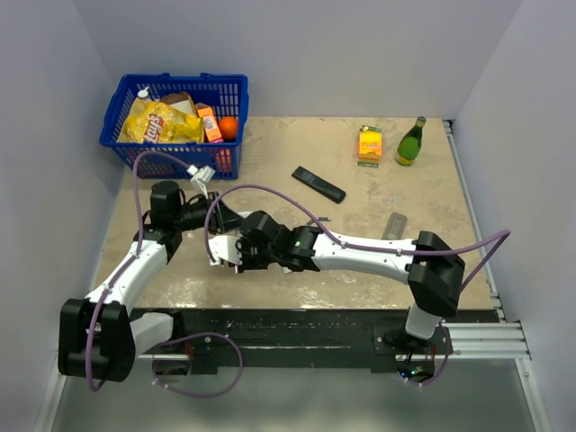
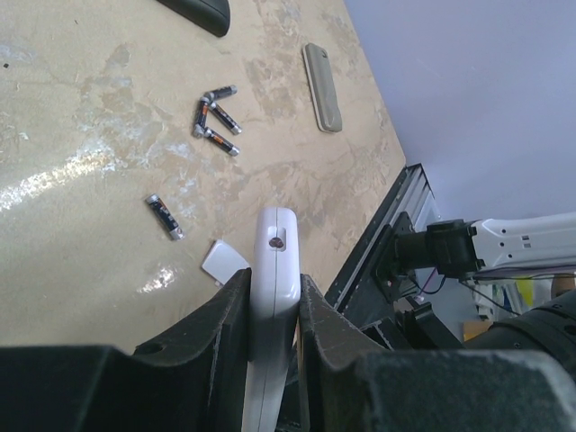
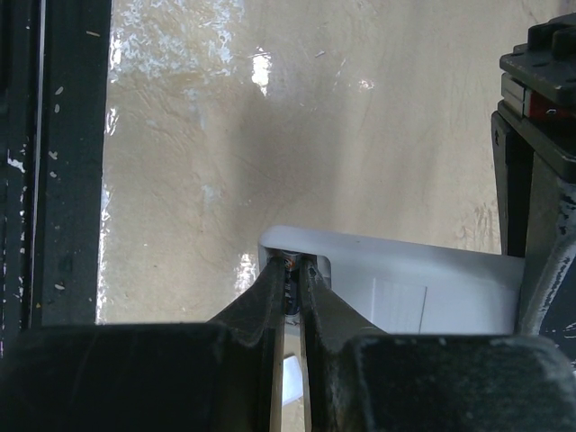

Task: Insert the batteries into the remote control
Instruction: Load the battery into the remote control.

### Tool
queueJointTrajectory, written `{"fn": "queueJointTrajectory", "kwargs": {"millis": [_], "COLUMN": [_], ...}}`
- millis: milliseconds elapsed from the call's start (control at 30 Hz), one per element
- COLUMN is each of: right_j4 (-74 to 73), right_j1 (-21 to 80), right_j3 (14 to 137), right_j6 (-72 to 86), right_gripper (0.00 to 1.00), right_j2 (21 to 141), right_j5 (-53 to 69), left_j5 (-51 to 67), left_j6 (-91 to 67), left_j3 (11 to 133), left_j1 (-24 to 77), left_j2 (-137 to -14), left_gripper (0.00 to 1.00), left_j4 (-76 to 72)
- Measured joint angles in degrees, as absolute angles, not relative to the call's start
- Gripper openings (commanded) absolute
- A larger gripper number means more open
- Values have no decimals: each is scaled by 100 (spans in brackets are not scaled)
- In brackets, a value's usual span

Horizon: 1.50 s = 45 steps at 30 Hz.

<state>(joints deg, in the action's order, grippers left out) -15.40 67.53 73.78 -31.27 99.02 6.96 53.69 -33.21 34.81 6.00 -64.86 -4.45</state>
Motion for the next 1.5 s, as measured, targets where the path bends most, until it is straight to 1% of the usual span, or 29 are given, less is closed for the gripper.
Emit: {"fn": "queueJointTrajectory", "kwargs": {"millis": [367,433,567,633,833,1367,1467,1500], "right_j4": [-1610,-1590,-1573,-1564,-1500,-1240,-1081,-980], "right_j1": [6796,6805,6827,6851,6960,7059,7043,7030], "right_j3": [7463,7452,7378,7363,7310,6571,6390,6311], "right_j6": [-3175,-3166,-3098,-3046,-2867,-2532,-2403,-2333], "right_gripper": [0,7,18,25,35,34,45,50], "right_j2": [10049,10036,9913,9867,9782,8976,8667,8541], "right_j5": [683,679,666,644,445,403,397,395], "left_j5": [5282,5266,5301,5339,5358,5376,5384,5387], "left_j6": [-3170,-3129,-3109,-3076,-3013,-2991,-2995,-2998], "left_j3": [3483,3483,3483,3483,3479,3481,3481,3481], "left_j1": [574,574,576,576,574,574,574,574], "left_j2": [-6512,-6512,-6475,-6420,-6353,-6292,-6263,-6239], "left_gripper": [0,0,0,0,0,0,0,0], "left_j4": [-196,-158,-126,-113,-117,-209,-261,-292]}}
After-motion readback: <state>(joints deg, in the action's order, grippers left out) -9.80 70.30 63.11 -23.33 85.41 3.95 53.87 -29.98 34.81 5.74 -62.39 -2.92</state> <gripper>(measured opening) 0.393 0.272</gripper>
